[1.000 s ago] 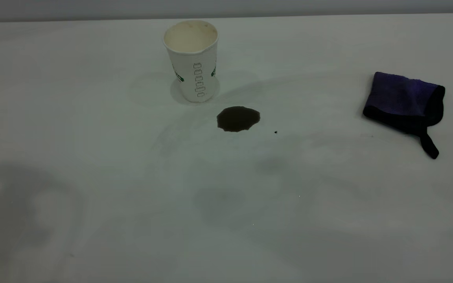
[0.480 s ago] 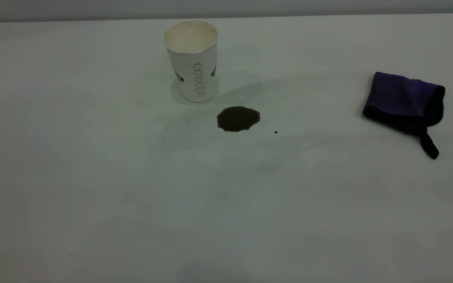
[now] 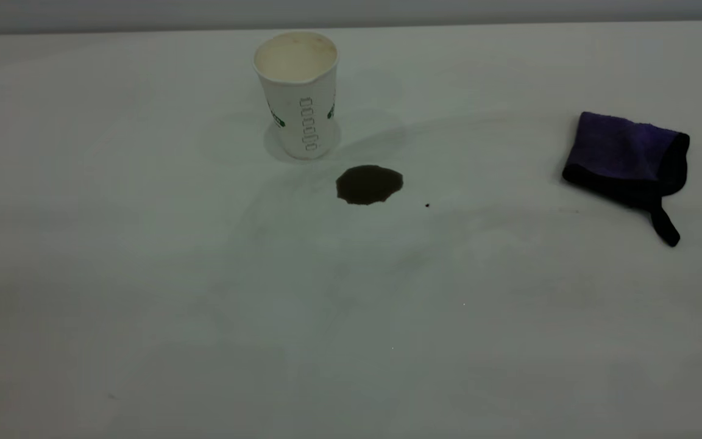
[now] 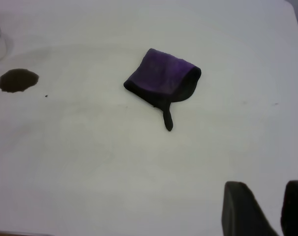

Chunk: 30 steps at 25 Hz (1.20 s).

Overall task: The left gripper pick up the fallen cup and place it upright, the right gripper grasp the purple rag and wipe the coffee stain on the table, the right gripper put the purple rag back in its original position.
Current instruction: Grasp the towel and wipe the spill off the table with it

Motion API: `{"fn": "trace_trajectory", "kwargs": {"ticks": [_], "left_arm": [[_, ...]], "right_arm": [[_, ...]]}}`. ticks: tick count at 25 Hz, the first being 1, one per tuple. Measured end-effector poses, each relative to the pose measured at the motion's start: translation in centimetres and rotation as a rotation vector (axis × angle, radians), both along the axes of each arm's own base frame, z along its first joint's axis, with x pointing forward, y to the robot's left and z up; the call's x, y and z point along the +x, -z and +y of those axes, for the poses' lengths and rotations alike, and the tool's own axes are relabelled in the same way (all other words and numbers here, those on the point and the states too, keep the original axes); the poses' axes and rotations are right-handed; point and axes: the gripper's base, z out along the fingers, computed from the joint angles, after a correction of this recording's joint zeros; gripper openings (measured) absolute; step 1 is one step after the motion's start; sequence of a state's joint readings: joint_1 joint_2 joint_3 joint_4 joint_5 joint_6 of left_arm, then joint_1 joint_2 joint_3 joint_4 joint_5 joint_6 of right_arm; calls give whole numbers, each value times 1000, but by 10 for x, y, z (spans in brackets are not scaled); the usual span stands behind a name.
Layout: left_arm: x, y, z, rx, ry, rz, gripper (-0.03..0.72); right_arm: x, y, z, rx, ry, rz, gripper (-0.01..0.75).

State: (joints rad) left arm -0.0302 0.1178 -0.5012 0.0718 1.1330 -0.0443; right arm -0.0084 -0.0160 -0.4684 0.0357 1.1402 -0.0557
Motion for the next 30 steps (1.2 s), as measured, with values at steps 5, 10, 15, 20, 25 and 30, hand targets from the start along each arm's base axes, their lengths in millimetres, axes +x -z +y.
{"fn": "trace_trajectory", "kwargs": {"ticks": [5,10,15,20,25,30], "left_arm": [[-13,2,-1,-20,8,-96,307],[-18,3,-1,-22,10,-132,306],[-18,3,-1,-23,10,-132,306],[-18,3,-1,-23,10,-132,306],[-18,3,-1,-23,10,-132,306],[-18,3,-1,-23,10,-132,306]], "right_arm": [[0,0,0,0,0,0,238],[0,0,0,0,0,0,238],[0,0,0,0,0,0,238],[0,0,0,0,0,0,238],[0,0,0,0,0,0,238],[0,0,0,0,0,0,238]]}}
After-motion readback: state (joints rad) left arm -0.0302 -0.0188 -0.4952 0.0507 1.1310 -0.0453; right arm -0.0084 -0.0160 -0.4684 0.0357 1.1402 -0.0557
